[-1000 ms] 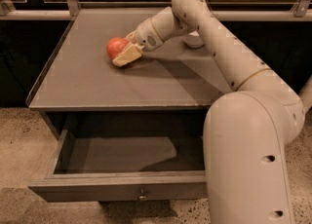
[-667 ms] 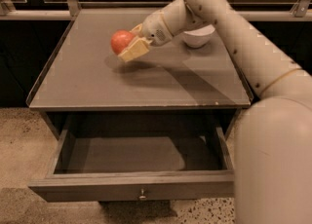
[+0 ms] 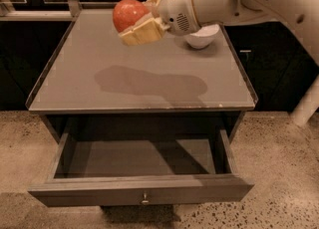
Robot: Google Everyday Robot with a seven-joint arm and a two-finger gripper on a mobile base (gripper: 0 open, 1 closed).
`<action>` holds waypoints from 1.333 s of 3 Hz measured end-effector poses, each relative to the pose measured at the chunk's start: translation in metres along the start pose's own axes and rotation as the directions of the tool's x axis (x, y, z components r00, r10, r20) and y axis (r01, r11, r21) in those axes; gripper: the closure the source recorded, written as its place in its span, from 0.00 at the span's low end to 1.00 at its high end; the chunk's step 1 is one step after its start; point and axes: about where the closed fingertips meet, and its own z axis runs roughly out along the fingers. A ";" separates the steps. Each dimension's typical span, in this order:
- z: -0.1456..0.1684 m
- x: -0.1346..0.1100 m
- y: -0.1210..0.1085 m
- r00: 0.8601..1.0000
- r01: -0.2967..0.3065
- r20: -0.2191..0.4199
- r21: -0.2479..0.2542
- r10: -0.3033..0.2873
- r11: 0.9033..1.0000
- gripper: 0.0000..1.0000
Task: Place apple into top drawer
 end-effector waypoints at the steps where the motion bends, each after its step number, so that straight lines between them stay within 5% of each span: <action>1: -0.012 -0.013 0.052 0.996 -0.057 0.066 0.038 0.054 0.998 1.00; 2: -0.035 0.019 0.093 0.986 -0.165 0.022 0.112 0.163 0.980 1.00; 3: -0.059 0.067 0.135 0.964 -0.252 -0.036 0.206 0.265 0.945 1.00; 4: -0.096 0.158 0.163 0.904 -0.370 -0.086 0.329 0.418 0.869 1.00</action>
Offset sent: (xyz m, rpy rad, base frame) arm -0.2050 -0.1124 -0.2220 -0.1087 0.4593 -0.4205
